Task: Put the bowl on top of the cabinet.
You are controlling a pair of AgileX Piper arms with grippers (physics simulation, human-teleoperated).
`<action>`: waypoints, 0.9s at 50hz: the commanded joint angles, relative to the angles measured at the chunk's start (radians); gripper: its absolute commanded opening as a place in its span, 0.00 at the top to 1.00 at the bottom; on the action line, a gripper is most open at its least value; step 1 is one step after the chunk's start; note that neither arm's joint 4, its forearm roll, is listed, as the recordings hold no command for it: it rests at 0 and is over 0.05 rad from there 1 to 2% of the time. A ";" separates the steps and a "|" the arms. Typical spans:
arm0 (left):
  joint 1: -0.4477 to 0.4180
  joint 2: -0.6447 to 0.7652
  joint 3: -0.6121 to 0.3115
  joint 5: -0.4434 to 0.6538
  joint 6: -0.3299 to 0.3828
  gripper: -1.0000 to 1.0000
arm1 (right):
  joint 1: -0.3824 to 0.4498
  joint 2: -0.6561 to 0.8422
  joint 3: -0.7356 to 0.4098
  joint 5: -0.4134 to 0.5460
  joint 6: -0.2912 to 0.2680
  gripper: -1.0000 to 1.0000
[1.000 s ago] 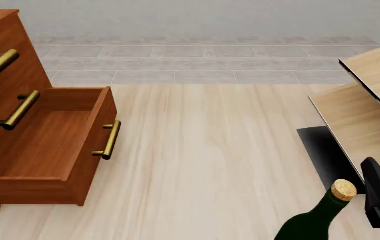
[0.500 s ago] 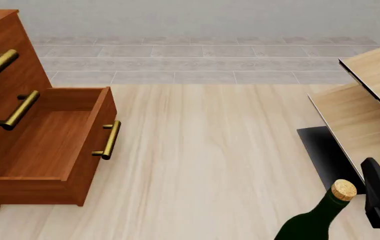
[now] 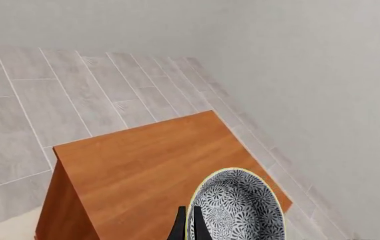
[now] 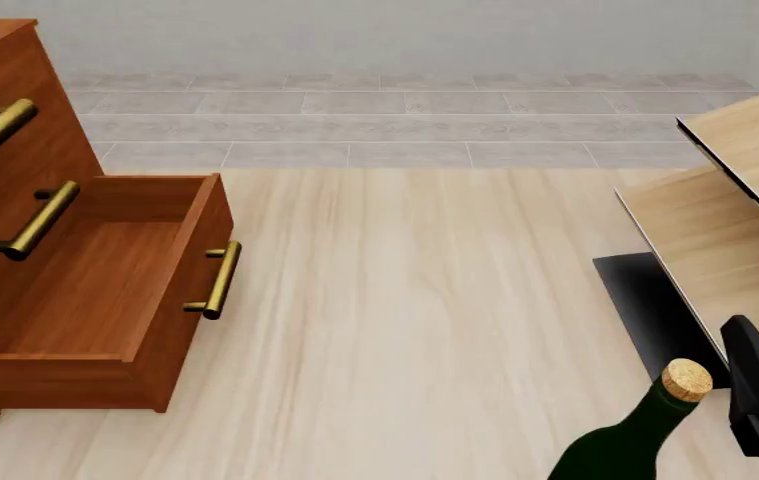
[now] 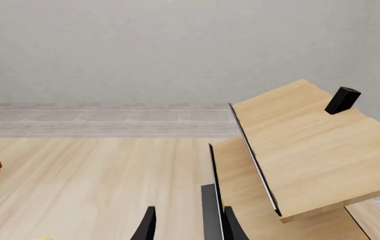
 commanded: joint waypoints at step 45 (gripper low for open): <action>0.051 0.055 0.046 -0.101 0.059 1.00 | 0.000 0.000 0.000 0.000 0.000 0.00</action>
